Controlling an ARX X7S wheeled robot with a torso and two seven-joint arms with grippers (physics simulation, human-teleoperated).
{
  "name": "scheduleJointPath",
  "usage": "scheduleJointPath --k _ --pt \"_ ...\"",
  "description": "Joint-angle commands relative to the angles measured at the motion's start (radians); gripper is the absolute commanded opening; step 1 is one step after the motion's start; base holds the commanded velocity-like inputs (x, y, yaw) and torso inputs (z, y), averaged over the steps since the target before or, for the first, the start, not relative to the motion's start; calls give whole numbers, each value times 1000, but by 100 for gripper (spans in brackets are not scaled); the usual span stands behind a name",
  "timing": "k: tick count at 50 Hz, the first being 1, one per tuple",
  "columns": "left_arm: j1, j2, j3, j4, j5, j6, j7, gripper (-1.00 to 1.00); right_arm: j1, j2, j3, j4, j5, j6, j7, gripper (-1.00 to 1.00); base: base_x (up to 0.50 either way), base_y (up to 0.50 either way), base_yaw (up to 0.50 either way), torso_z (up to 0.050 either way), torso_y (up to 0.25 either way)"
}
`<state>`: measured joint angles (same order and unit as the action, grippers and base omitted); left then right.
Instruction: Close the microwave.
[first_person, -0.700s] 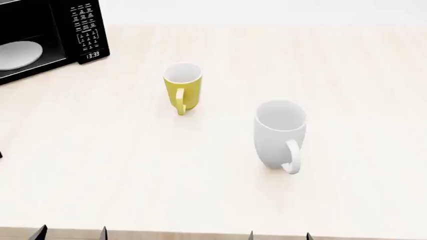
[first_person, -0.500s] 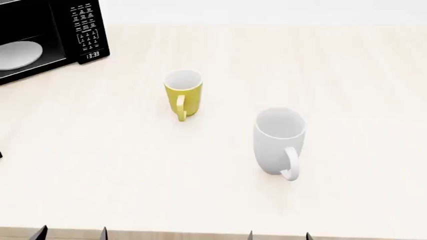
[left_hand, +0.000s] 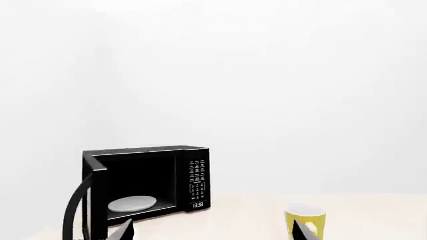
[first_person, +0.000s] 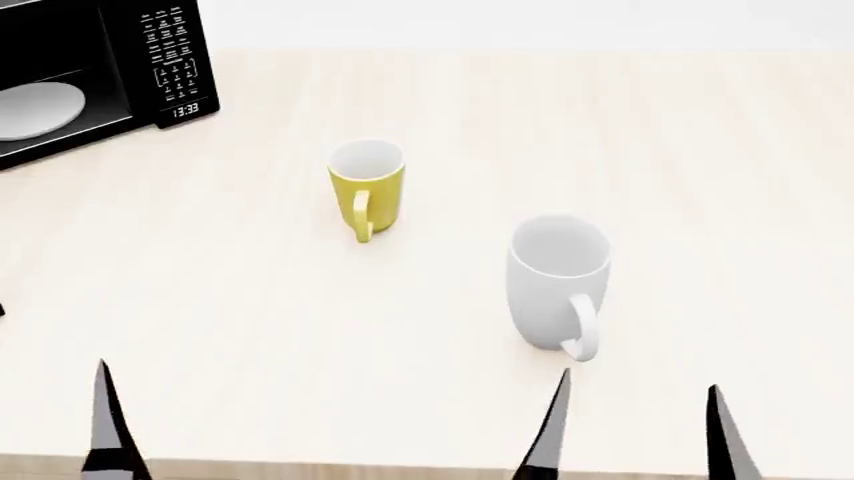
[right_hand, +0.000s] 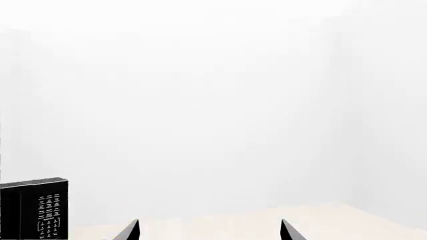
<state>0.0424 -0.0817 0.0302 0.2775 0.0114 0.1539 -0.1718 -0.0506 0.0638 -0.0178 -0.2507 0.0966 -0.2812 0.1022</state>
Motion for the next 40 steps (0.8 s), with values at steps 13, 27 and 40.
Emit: scheduleJointPath --k 13,27,40 --pt "50 -31 -81 353 77 159 -128 100 -45 21 51 -218 -17 -292 67 100 0 0 0 0 0" --pt "53 -48 -66 333 82 168 -149 100 -55 39 29 -215 -62 -300 87 100 10 186 0 0 0" --pt "52 -61 -52 327 79 159 -164 100 -51 55 11 -200 -68 -293 104 100 53 500 0 0 0"
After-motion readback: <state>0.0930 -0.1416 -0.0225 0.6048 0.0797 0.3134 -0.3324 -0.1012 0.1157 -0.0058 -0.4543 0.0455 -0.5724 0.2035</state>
